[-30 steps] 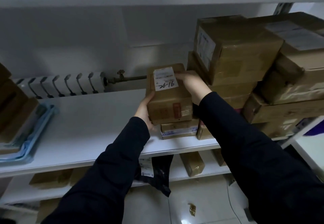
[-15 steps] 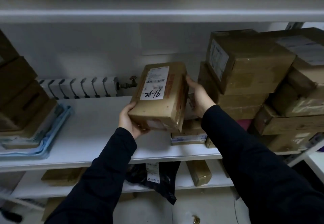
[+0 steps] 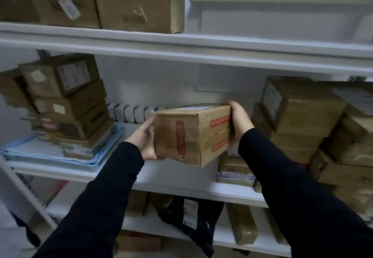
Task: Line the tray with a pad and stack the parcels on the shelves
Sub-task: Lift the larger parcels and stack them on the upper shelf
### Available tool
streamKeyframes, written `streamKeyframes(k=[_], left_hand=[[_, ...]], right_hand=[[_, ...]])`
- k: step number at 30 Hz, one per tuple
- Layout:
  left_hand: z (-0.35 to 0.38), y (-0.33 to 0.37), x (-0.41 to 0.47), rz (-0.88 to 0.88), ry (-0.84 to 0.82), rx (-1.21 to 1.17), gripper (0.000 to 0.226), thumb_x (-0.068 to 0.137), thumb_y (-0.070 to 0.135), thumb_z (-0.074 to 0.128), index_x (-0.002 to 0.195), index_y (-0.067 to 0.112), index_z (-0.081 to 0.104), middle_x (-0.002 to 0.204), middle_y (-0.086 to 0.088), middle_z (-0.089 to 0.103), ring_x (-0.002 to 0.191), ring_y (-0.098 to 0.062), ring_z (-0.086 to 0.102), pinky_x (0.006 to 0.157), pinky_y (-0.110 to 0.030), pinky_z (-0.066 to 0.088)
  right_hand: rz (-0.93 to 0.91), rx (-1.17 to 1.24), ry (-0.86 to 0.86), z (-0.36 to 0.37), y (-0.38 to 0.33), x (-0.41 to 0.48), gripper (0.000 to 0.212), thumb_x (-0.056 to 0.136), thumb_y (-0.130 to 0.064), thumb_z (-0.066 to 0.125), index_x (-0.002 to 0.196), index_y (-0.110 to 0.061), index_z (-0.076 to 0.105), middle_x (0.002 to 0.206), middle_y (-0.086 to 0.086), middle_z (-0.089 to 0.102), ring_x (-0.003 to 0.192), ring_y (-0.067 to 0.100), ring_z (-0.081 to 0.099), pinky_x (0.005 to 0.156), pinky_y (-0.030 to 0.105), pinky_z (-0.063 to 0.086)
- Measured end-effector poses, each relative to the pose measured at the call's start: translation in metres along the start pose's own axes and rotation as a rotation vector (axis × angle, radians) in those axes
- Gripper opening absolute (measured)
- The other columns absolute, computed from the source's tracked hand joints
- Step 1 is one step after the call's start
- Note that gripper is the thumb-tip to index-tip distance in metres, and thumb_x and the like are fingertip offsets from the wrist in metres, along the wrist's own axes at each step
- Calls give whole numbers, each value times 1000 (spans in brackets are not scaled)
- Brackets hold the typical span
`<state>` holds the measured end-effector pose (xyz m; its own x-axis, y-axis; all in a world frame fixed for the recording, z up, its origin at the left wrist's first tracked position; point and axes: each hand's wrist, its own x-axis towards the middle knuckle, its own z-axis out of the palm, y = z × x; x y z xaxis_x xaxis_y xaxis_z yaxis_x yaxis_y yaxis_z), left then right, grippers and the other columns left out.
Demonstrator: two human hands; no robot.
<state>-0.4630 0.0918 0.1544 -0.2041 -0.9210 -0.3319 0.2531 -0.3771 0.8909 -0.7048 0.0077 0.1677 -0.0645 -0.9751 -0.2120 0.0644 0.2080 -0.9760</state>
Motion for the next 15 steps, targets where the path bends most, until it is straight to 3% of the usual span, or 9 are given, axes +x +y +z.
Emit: streamKeyframes(k=[3,5,7,10,13,15], left_hand=[[-12,17,-26,94,12,240,96,12,65,83,96,26,59,89,-1,66,82,-21,57,74,-34,41],[-17,30,-43,128,28,302,93,21,62,82,103,24,59,99,-2,66,93,-21,59,88,-43,43],[-22,40,-57,155,6,303,92,31,60,80,111,21,59,109,-7,66,104,-26,60,90,-51,46],[-40,55,-78,308,-37,243,100,27,59,87,114,18,59,105,-8,70,99,-28,65,85,-55,51],[-51,72,-96,405,-112,113,95,25,53,91,107,16,61,89,-5,74,80,-21,72,65,-43,58],[-55,84,-116,466,-146,83,81,28,51,91,96,15,65,83,-5,74,74,-20,72,60,-36,57]], right_hand=[[-3,9,-41,16,-8,-19,63,73,-71,40,100,-19,63,93,9,68,84,27,69,76,36,56],[-18,10,-46,28,-13,-30,60,81,-69,36,97,-17,63,97,10,70,87,28,69,75,35,56],[-31,8,-39,39,-19,-39,63,84,-70,35,98,-17,65,106,14,71,94,32,70,80,37,57],[-59,36,-38,62,-33,-65,73,82,-74,32,99,-12,67,107,15,71,96,35,69,86,46,55],[-94,62,-25,84,-49,-90,89,70,-81,31,113,-11,67,104,14,73,94,34,70,87,53,53],[-160,75,15,98,-62,-108,93,65,-82,29,112,-11,67,107,14,72,95,35,70,89,53,53]])
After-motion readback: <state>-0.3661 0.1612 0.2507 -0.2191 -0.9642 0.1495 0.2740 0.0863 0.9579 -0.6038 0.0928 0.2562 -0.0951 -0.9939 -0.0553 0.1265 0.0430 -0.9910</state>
